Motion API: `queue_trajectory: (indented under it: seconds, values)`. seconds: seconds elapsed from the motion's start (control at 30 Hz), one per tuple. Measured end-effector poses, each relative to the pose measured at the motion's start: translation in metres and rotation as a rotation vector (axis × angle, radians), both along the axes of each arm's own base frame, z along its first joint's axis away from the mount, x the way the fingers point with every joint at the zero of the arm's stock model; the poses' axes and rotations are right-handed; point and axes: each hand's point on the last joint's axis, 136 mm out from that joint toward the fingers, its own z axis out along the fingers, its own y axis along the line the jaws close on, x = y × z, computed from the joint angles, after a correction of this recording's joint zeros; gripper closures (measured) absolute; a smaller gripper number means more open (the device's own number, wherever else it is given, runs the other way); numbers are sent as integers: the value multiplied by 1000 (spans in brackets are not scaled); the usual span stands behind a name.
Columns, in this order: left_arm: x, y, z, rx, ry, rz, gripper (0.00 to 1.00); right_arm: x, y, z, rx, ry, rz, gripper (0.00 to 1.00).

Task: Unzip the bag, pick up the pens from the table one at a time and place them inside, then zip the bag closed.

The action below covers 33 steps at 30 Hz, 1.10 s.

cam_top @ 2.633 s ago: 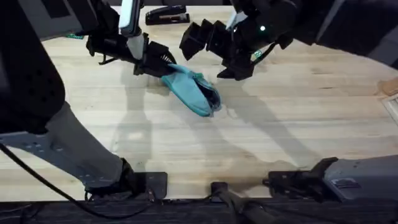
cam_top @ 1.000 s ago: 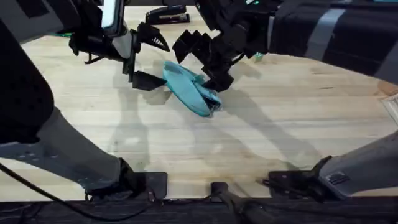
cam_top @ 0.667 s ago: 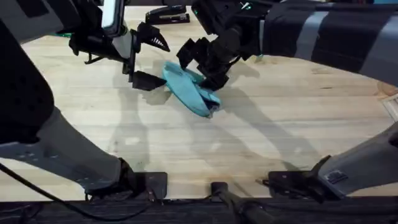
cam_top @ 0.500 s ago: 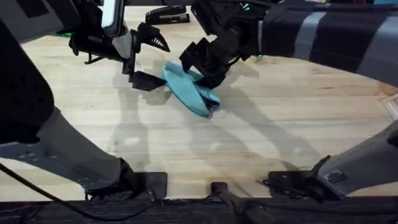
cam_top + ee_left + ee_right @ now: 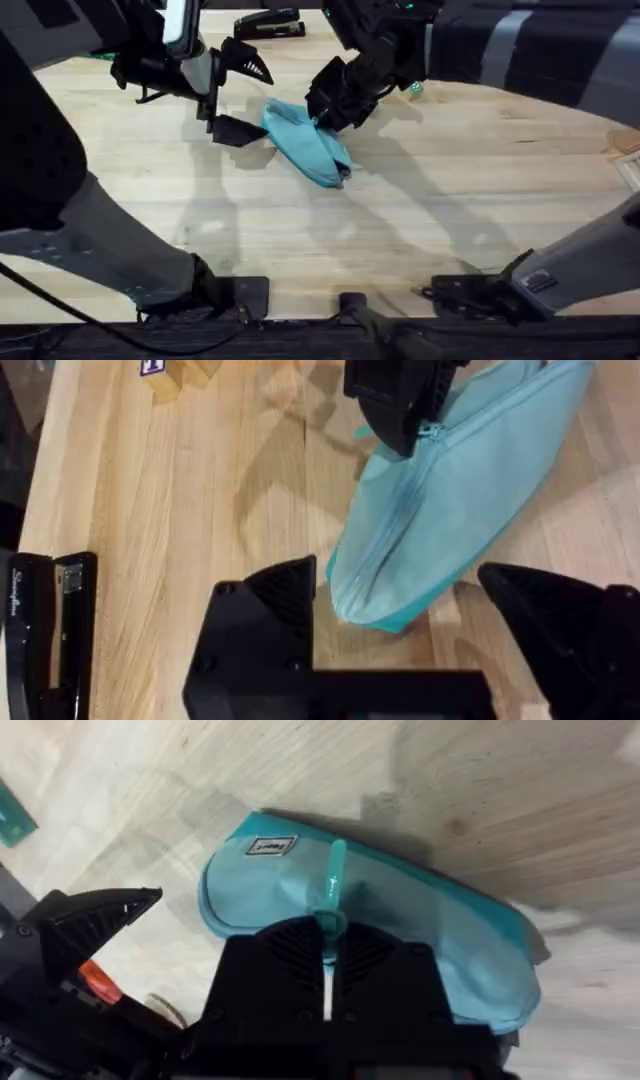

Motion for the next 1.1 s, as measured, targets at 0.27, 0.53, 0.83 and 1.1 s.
queue_trajectory:
  seconds: [0.27, 0.53, 0.83, 1.1]
  values:
    - [0, 0, 0, 0, -2, 0, 7, -1, 0, 6, -2, -41, 94, 968]
    - [1, -2, 3, -22, -9, 2, 7, -4, -2, 37, -3, -151, 203, 967]
    - [1, -11, 5, -31, -18, -22, 7, -7, -6, 38, -25, -161, 242, 967]
    - [6, -35, 4, -24, -75, -87, 6, -9, -6, 37, -33, -165, 264, 967]
